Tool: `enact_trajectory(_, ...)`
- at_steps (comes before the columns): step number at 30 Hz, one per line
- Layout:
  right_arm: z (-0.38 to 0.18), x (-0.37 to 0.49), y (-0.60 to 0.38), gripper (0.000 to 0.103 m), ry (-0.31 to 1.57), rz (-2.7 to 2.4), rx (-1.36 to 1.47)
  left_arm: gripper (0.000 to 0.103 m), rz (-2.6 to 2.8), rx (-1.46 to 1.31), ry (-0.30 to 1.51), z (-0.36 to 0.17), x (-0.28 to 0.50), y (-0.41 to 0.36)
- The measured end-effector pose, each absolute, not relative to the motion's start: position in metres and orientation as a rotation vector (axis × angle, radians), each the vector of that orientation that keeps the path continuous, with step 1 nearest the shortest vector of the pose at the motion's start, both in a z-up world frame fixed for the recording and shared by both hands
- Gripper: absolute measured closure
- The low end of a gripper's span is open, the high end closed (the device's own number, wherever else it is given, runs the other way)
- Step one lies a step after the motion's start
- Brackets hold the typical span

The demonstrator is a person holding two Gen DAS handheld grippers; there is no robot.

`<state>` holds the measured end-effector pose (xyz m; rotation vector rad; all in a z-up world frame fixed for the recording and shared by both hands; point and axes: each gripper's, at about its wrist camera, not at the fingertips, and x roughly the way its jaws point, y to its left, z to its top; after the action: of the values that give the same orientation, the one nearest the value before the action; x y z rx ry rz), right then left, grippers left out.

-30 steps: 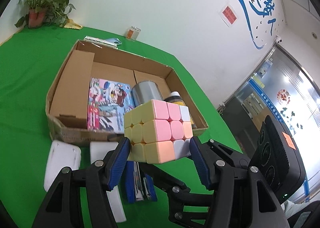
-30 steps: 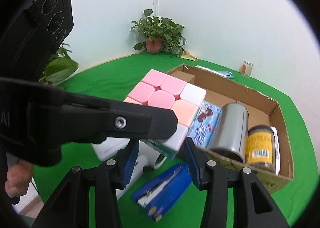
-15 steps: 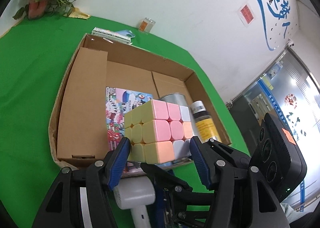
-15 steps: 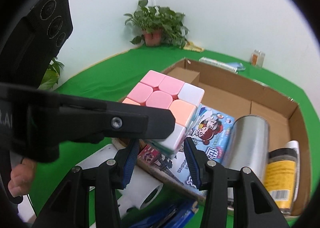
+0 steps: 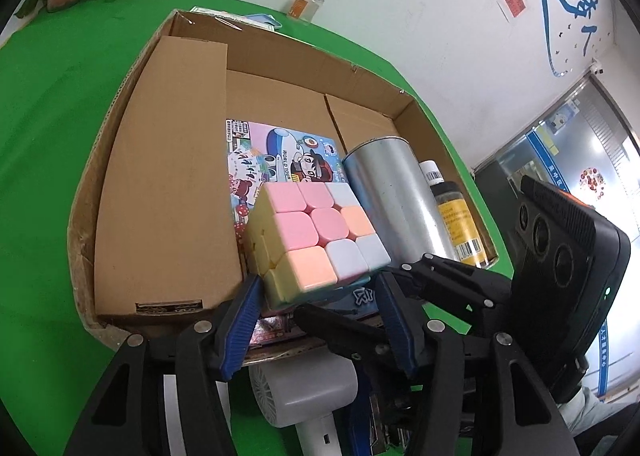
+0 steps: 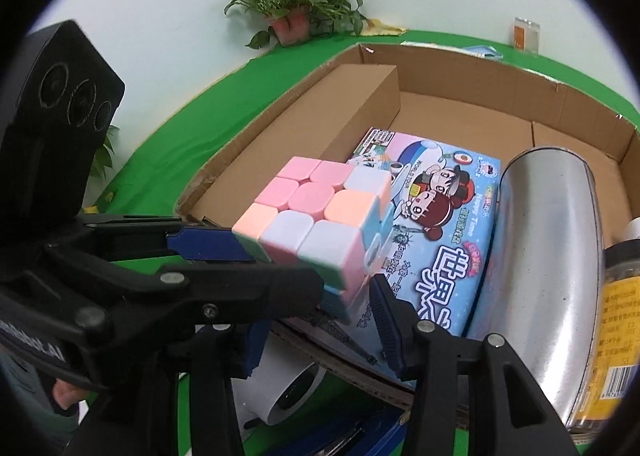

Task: Organize rigid objects
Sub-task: 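Carry the cube into the box beside the game box and release it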

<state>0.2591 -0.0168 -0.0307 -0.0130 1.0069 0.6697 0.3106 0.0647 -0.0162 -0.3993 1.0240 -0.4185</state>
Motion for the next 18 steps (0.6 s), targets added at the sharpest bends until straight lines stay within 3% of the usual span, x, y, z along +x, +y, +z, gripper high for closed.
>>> enact_trajectory(18,-0.018,0.244,-0.016,0.055,0.99,0.77,-0.029,0.048,-0.461,-0.465,1.018,-0.007,0.298,0.083)
